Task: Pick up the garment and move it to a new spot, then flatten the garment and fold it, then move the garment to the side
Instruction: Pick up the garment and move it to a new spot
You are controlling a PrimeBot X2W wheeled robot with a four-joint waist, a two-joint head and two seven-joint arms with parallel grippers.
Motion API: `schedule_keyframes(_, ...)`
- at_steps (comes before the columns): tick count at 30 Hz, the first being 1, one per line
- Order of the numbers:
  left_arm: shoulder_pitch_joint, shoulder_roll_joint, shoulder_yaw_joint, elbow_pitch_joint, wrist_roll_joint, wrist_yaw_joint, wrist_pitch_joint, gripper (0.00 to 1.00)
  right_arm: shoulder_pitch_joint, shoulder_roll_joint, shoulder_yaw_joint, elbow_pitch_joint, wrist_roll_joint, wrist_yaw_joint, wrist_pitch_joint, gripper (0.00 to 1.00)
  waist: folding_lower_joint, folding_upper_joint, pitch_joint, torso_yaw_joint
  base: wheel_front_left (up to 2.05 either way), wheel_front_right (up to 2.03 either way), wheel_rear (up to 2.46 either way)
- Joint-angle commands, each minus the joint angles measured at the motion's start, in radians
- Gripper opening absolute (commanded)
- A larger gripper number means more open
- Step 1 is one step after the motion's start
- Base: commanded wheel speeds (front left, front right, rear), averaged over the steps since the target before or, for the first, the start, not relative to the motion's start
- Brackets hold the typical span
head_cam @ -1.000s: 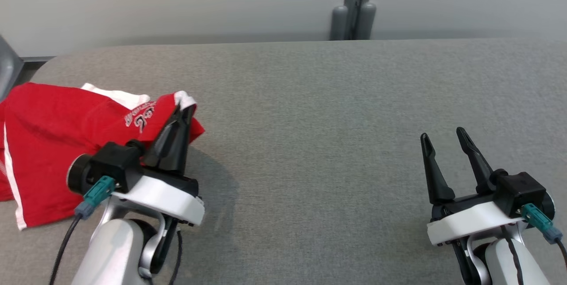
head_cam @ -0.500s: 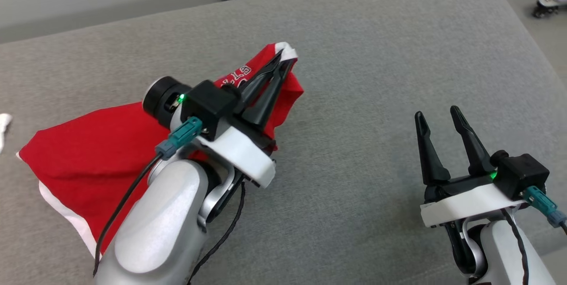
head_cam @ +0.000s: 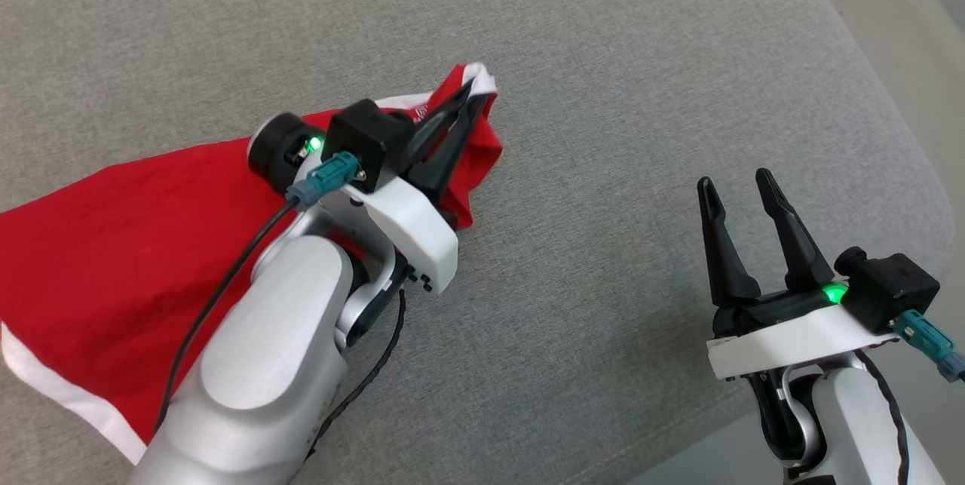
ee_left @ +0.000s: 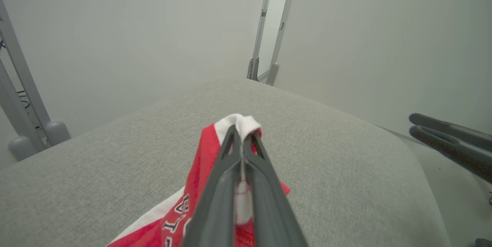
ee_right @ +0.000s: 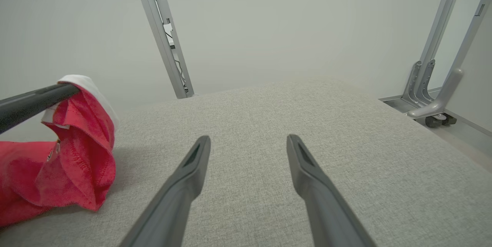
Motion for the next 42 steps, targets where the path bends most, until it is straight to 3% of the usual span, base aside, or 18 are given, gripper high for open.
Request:
schedule_keyframes(1,0.005,0.005,-0.004,0.010,-0.002,-0.003,-0.003,1.00,-0.006,-0.002,-0.005,-0.002,0.006,0.002,-0.005,1.00,0.0000,0.0000,0.000,0.007,0.00,0.00,0.00)
schedule_keyframes(10,0.059,0.014,-0.036,0.081,-0.035,-0.003,-0.084,1.00,-0.002,-0.003,-0.030,0.015,-0.041,0.002,-0.005,1.00,0.0000,0.0000,-0.065,0.130,0.00,0.00,0.00)
schedule_keyframes(20,0.160,0.056,0.093,0.095,-0.098,0.088,-0.218,1.00,0.021,-0.004,-0.074,0.038,-0.115,0.002,-0.005,1.00,0.0000,0.0000,-0.154,0.310,0.00,0.00,0.00)
schedule_keyframes(27,0.256,0.100,0.221,0.067,-0.155,0.149,-0.256,1.00,0.040,-0.003,-0.089,0.055,-0.140,0.002,-0.005,1.00,0.0000,0.0000,-0.193,0.406,0.00,0.00,0.00)
schedule_keyframes(34,0.330,0.131,0.314,0.028,-0.180,0.172,-0.263,1.00,0.054,-0.004,-0.095,0.067,-0.164,0.002,-0.005,1.00,0.0000,0.0000,-0.222,0.457,0.00,0.00,0.00)
schedule_keyframes(42,0.442,0.143,0.337,-0.022,-0.145,0.157,-0.265,1.00,0.094,-0.004,-0.102,0.083,-0.181,0.002,-0.001,1.00,0.0000,0.0000,-0.291,0.467,0.00,0.00,0.00)
